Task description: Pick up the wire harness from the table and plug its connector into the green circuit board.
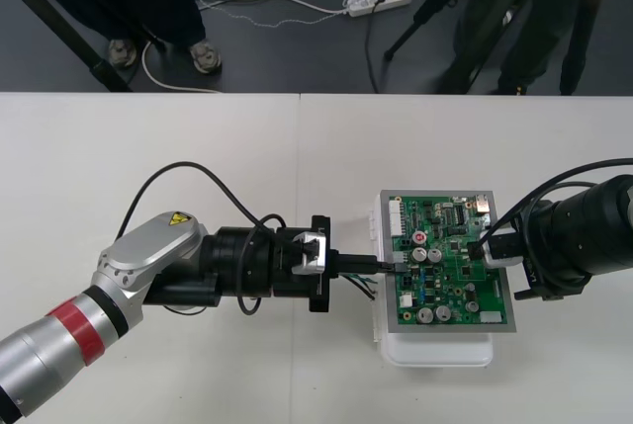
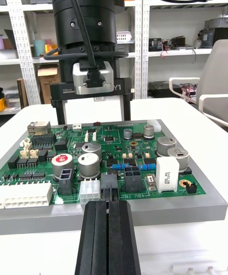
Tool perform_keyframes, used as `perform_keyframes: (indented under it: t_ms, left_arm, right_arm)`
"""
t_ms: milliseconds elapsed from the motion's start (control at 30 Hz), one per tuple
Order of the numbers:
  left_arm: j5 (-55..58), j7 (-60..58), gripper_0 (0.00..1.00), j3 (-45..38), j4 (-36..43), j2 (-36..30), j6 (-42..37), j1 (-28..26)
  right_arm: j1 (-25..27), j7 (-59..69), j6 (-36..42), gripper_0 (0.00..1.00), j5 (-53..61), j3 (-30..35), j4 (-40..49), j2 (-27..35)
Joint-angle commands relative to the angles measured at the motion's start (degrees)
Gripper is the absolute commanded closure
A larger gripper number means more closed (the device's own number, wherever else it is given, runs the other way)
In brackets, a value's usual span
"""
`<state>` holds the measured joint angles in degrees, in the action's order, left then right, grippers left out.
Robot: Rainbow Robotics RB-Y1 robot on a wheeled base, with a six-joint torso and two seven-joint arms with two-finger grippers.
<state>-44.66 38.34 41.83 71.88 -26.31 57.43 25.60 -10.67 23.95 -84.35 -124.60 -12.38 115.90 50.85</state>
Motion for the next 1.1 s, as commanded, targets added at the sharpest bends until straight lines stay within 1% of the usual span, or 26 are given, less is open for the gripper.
perform_keyframes:
  t_ms: [33, 767, 1100]
  left_arm:
    - [0.89, 1.74, 1.00, 1.06, 3.62, 2.31, -1.71, 2.61]
    - [-0.96, 4.29, 1.00, 1.06, 4.06, 2.23, -1.71, 2.52]
    - [-1.31, 4.99, 1.00, 1.06, 4.06, 2.58, -3.11, 2.44]
  right_arm:
    - [0.57, -0.13, 0.42, 0.00, -0.46, -0.72, 1.61, -0.31]
    - [0.65, -0.40, 0.33, 0.00, -0.38, -0.72, 1.61, -0.31]
    - [0.65, -0.48, 0.33, 0.00, -0.38, -0.72, 1.61, -0.31]
